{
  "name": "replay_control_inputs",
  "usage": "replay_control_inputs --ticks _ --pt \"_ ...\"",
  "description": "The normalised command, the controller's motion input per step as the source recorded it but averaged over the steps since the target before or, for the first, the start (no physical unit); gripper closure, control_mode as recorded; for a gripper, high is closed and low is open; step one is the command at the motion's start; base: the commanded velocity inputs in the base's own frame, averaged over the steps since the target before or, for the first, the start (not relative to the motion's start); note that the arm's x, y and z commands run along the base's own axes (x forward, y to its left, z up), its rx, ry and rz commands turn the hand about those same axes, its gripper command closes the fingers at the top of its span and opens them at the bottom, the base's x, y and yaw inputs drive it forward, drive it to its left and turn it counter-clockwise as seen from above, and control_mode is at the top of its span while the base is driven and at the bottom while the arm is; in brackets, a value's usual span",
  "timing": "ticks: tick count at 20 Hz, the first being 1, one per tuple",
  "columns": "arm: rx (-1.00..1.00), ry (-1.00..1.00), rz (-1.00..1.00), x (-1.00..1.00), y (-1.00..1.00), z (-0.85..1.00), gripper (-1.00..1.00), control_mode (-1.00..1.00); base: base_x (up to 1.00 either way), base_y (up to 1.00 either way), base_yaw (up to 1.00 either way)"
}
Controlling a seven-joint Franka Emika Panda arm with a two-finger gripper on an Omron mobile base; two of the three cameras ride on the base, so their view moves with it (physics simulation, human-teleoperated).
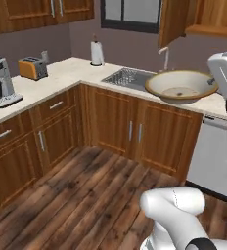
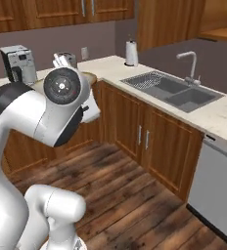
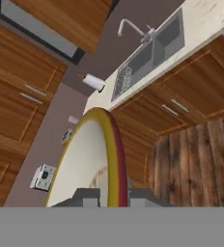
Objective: Pick up the bowls from the cabinet and place each bowl in front of a stool on the dining counter.
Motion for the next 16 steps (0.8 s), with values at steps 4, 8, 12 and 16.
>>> replay_control_inputs --ticks 4,8,12,16 --pt "0.00 0.00 0.00 0.00 0.00 0.00 1.00 1.00 -0.64 0.00 0.64" --pt "0.00 0.00 0.00 0.00 0.00 0.00 1.00 1.00 -0.48 0.00 0.63" --pt "0.00 0.00 0.00 0.00 0.00 0.00 1.00 1.00 -0.47 0.00 0.64" --pt "0.00 0.00 0.00 0.00 0.00 0.00 1.00 1.00 -0.43 0.00 0.63"
